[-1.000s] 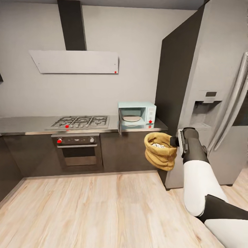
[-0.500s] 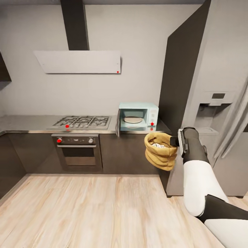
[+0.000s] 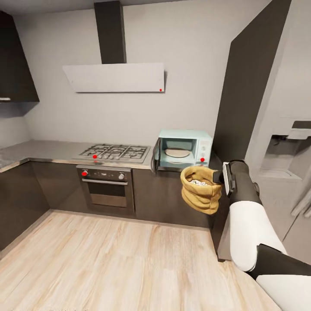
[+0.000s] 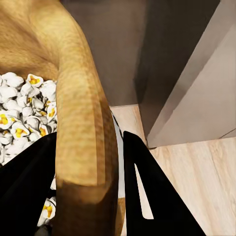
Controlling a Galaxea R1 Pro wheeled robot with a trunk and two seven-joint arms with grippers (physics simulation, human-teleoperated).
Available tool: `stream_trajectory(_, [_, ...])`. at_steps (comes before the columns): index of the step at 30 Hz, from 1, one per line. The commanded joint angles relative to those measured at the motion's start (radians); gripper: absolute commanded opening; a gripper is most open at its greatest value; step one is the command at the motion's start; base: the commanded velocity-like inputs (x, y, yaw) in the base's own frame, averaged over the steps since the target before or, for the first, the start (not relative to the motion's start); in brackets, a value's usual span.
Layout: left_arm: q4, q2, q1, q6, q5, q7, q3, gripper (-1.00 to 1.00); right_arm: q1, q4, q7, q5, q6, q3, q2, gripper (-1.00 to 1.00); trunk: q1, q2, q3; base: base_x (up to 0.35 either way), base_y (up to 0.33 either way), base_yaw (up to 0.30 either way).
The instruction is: In the kitchen, take the popcorn bag from the countertop, put it into the microwave, and heat it until the popcorn is cooked so the cooked popcorn ends up inside the bag.
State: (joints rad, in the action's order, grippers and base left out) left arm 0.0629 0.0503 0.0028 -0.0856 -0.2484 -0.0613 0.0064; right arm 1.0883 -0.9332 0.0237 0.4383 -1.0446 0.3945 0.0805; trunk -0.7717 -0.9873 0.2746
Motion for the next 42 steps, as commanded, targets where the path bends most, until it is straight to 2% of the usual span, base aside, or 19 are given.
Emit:
stream_trajectory(1, [0.002, 0.0, 0.0, -0.002, -0.003, -0.003, 0.0, 1.0, 0.001, -0.001, 0.002, 0.002, -0.003, 0.003, 0.001, -1.0, 0.0, -0.001, 0.001, 0.073, -0.097, 0.269])
stream_trajectory(24, [0.002, 0.0, 0.0, -0.002, -0.005, -0.003, 0.002, 1.0, 0.001, -0.001, 0.01, -0.002, -0.003, -0.003, 0.001, -1.0, 0.0, -0.001, 0.001, 0.004, -0.004, 0.02])
stream_trajectory(27, [0.0, 0.002, 0.0, -0.002, 0.006, 0.001, -0.011, 1.0, 0.001, 0.0, 0.01, -0.004, -0.003, -0.005, 0.005, -1.0, 0.0, -0.001, 0.001, 0.289, 0.0, 0.0])
stream_trajectory(42, [-0.002, 0.003, 0.0, 0.003, 0.006, 0.008, -0.013, 1.0, 0.001, 0.002, 0.01, -0.006, -0.003, -0.005, 0.006, -1.0, 0.0, -0.001, 0.001, 0.322, 0.0, 0.0])
